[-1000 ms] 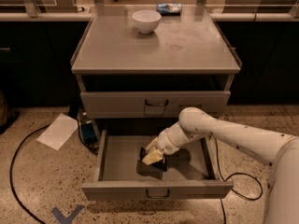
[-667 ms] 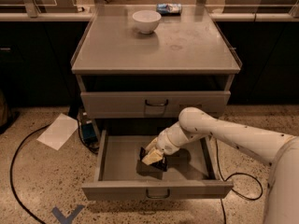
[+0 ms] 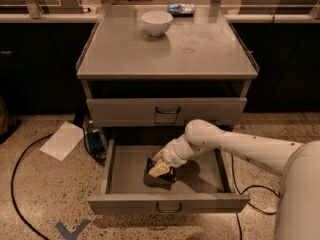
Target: Place rxbar chocolate into middle drawer
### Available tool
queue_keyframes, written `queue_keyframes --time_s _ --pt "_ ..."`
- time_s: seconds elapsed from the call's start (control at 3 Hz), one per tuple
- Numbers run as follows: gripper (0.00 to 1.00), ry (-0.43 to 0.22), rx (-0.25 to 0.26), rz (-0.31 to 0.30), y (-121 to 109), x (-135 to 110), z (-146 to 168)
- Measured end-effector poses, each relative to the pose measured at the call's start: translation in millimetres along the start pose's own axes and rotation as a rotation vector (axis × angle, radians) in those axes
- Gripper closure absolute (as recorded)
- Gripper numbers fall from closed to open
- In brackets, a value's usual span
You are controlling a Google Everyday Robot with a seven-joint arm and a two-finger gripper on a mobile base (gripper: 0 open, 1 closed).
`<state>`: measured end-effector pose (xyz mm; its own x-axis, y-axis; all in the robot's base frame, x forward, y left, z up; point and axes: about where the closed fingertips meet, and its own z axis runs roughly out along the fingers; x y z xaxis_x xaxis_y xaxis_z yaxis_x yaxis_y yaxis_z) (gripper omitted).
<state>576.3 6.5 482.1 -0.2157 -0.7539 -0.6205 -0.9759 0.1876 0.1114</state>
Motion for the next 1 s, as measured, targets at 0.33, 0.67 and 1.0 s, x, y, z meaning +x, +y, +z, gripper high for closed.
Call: queue_keyframes --time_s 0.33,0.67,1.0 --pt "1.0 -0.001 0.091 -0.027 -33.6 1.4 31.8" --pt "1.0 -0.013 0.14 -0.032 -64.4 7.3 61.3" --pt "1.0 -0.023 0.141 -0.007 -84.4 31.0 92.5"
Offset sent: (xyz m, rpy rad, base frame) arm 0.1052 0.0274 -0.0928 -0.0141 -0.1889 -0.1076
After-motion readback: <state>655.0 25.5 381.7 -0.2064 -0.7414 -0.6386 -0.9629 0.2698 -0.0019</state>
